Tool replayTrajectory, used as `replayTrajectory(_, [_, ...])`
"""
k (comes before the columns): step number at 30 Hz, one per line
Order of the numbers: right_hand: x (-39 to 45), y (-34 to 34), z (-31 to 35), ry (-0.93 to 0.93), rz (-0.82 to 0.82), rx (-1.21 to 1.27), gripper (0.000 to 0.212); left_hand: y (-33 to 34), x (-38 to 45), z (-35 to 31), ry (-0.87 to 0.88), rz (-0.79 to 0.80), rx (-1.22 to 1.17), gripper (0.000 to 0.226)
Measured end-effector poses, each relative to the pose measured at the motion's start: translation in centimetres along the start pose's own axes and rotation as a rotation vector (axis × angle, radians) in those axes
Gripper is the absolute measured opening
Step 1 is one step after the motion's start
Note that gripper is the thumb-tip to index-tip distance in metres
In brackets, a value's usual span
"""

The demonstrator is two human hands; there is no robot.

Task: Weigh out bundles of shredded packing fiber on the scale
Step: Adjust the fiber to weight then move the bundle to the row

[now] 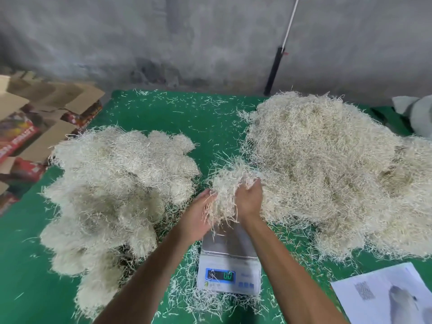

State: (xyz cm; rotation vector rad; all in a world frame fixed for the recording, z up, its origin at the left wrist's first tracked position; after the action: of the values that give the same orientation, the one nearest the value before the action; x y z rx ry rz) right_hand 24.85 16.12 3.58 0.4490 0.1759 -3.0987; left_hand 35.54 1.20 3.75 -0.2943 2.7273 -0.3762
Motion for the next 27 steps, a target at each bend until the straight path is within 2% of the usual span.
replayTrajectory(1, [0.0,-0.8,-0.4,0.013,-0.096,0.030,0.072,0.0,-0.2,0.4,0.068,-0.021,-0.066,0.068])
replayTrajectory(3, [-0.4,-1.7,-1.0,-0.039,-0.170,0.034,0.070,0.5,-0.8,1.3,0.051,-0.060,-0.358,0.062])
replayTrajectory(5, [-1.6,-1.0,-2.0,-0.155,-0.067,-0.054,0.055,3.5,-1.1,2.2,-0.112,0.137,-0.581,0.062])
replayTrajectory(7, [-3.4,0.4,-3.2,-0.228,0.134,-0.156,0.032,5.3,-0.9,2.5,-0.200,0.222,-0.651,0.064])
replayTrajectory(9, [-4.5,1.0,-4.4,-0.263,0.302,-0.262,0.049,5.0,0.1,3.1,-0.276,0.070,-0.643,0.085])
replayTrajectory(11, [-4.4,-0.1,-5.3,-0.205,0.340,-0.257,0.051,3.3,1.0,4.7,-0.379,-0.222,-0.474,0.106])
replayTrajectory(12, [-4.0,-1.0,-5.8,-0.177,0.310,-0.218,0.050,2.7,1.3,4.9,-0.364,-0.279,-0.331,0.106])
replayTrajectory(14, [-3.0,-2.7,-6.2,-0.182,0.220,-0.180,0.045,2.8,2.1,4.6,-0.276,-0.262,-0.033,0.104])
replayTrajectory(17, [-1.6,-3.9,-6.4,-0.174,0.149,-0.233,0.016,4.3,3.1,4.2,-0.132,-0.143,0.372,0.105])
replayTrajectory(20, [0.5,-4.9,-6.7,-0.150,0.107,-0.215,0.009,5.4,3.9,3.6,0.056,-0.145,0.896,0.090])
replayTrajectory(23, [3.1,-5.4,-6.5,-0.117,0.140,-0.028,0.017,6.3,4.4,3.0,0.124,-0.099,0.951,0.086])
replayTrajectory(26, [6.4,-7.7,-7.0,0.005,0.001,0.369,0.036,5.8,4.8,2.8,0.140,-0.061,0.859,0.093])
replayTrajectory(27, [7.5,-8.1,-7.3,0.043,-0.012,0.413,0.037,5.5,4.9,2.8,0.151,-0.049,0.856,0.092])
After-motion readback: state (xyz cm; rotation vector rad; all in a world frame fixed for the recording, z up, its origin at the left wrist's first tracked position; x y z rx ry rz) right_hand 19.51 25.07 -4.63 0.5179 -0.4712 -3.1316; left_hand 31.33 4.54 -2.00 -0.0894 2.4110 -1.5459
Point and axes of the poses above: each hand's wrist, its own x-axis towards the middle knuckle, its own y-axis out of the palm, z = x × y, the point moved 7 cm from there along x, towards the middle knuckle, and after that the axes turned 9 degrees about x, right-handed, at the moved point
